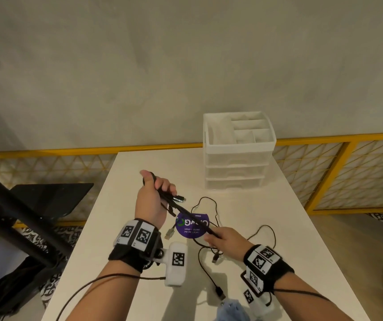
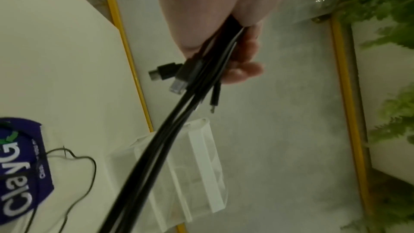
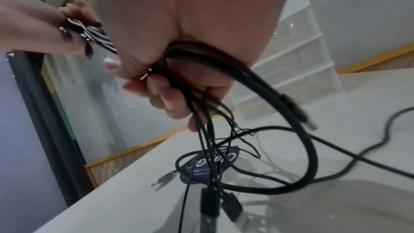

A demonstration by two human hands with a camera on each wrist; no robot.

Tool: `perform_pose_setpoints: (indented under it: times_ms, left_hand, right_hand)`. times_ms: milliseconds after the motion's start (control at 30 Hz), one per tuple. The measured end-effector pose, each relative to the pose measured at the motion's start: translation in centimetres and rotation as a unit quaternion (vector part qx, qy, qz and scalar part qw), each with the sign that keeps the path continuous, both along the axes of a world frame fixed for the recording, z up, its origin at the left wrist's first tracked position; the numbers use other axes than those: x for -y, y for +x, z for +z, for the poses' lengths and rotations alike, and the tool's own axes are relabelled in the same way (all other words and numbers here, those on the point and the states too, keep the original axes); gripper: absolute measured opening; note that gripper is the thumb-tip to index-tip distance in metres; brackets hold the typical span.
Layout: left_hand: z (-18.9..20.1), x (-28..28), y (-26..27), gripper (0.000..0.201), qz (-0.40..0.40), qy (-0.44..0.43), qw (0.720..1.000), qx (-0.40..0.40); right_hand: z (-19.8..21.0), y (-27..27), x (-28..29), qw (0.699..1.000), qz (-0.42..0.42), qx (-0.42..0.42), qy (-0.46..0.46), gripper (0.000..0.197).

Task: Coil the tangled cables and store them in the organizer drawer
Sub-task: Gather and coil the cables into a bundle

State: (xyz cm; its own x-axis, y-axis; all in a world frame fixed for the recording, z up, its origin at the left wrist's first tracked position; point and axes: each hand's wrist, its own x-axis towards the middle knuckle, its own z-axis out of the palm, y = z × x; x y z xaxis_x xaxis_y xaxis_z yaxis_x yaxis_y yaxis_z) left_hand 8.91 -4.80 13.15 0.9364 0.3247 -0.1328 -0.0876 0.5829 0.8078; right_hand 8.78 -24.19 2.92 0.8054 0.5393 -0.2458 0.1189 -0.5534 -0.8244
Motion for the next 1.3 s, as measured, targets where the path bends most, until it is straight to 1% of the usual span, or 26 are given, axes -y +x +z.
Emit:
perform_pose_setpoints:
  times_ms: [167,200,267,367,400,467,533,600,667,700,733,767,833,867,933,967,1033,1100,1133,1167,1233,1300]
  left_hand:
    - [-0.1,0.3,-0.3,0.057,-0.017,0.021,1.000,-0.013]
    - [0.0,0.3,-0.3,0.057,-0.016,0.022,1.000,-0.014]
    - [0.4,0.0,-0.1,0.056,-0.010,0.031,0.999,-0.018]
    - [0.7,-1.0,0.1,0.055,-0.002,0.081,0.996,-0.041]
    - [0.7,-1.4,0.0,0.055,-0.002,0.105,0.993,-0.052]
    - [0.4,-1.8,-0.2,0.054,-0.018,0.156,0.985,-0.069]
    - [0.0,-1.4,-0.6,0.051,-0.058,0.238,0.966,-0.081]
    - [-0.6,-0.4,-0.9,0.047,-0.102,0.344,0.930,-0.083]
    - [-1.4,0.6,-1.1,0.047,-0.133,0.435,0.888,-0.072]
    - [-1.8,1.1,-1.2,0.048,-0.140,0.463,0.873,-0.064]
    - [-2.1,1.4,-1.2,0.048,-0.141,0.476,0.866,-0.059]
    - [-2.3,1.7,-1.4,0.047,-0.141,0.480,0.864,-0.053]
    - [-2.7,2.2,-1.6,0.045,-0.140,0.465,0.873,-0.044]
    - [-2.8,2.5,-1.7,0.045,-0.137,0.450,0.881,-0.044]
    - [-2.8,2.8,-1.9,0.045,-0.130,0.420,0.896,-0.058]
    - [-2.7,2.9,-1.9,0.046,-0.130,0.408,0.901,-0.067]
    - [-2.6,3.2,-2.2,0.050,-0.149,0.368,0.914,-0.081]
    - [-2.4,3.4,-2.4,0.052,-0.172,0.303,0.933,-0.093]
    - [-2.2,3.4,-2.4,0.053,-0.184,0.279,0.937,-0.099]
    - [-2.1,3.3,-2.4,0.054,-0.196,0.266,0.938,-0.103]
    - [-1.9,3.0,-2.2,0.058,-0.227,0.268,0.930,-0.109]
    - [-1.7,2.7,-2.1,0.058,-0.259,0.284,0.917,-0.110]
  right_hand:
    - [1.1,0.0,-0.4,0.999,0.030,0.015,-0.027,0.018]
    - [1.4,0.1,-0.7,0.999,0.035,0.021,-0.024,0.016]
    - [2.1,0.2,-1.0,1.000,0.027,0.010,0.011,0.015]
    - [3.6,0.3,-0.4,0.997,0.004,-0.015,0.077,0.005]
    - [4.0,0.4,-0.2,0.996,0.005,-0.014,0.087,0.005]
    - [4.9,0.7,0.0,0.997,0.017,0.010,0.073,0.012]
    - [5.6,0.9,-0.4,0.998,0.031,0.053,0.025,0.012]
    - [6.4,1.1,-1.0,0.993,0.049,0.105,-0.025,0.015]
    - [7.5,1.1,-1.6,0.987,0.058,0.141,-0.044,0.019]
    - [8.0,1.1,-1.9,0.985,0.058,0.155,-0.044,0.020]
    - [8.4,1.1,-2.1,0.983,0.059,0.169,-0.039,0.022]
    - [8.8,1.1,-2.4,0.981,0.062,0.181,-0.035,0.023]
    - [9.2,1.0,-2.9,0.977,0.061,0.202,-0.024,0.023]
    - [9.3,1.0,-3.0,0.977,0.051,0.209,-0.015,0.021]
    - [9.3,1.0,-3.2,0.979,0.004,0.203,0.024,0.013]
    - [9.2,1.0,-3.2,0.980,-0.021,0.191,0.048,0.015]
    - [9.0,1.1,-3.2,0.980,-0.049,0.175,0.077,0.028]
    - [9.1,1.3,-3.3,0.980,-0.061,0.171,0.083,0.032]
    - [9.1,1.4,-3.3,0.980,-0.066,0.170,0.081,0.034]
    - [9.0,1.5,-3.3,0.980,-0.073,0.167,0.080,0.035]
    - [8.9,1.9,-2.9,0.981,-0.076,0.154,0.088,0.033]
    - [8.8,2.1,-2.4,0.983,-0.050,0.131,0.117,0.024]
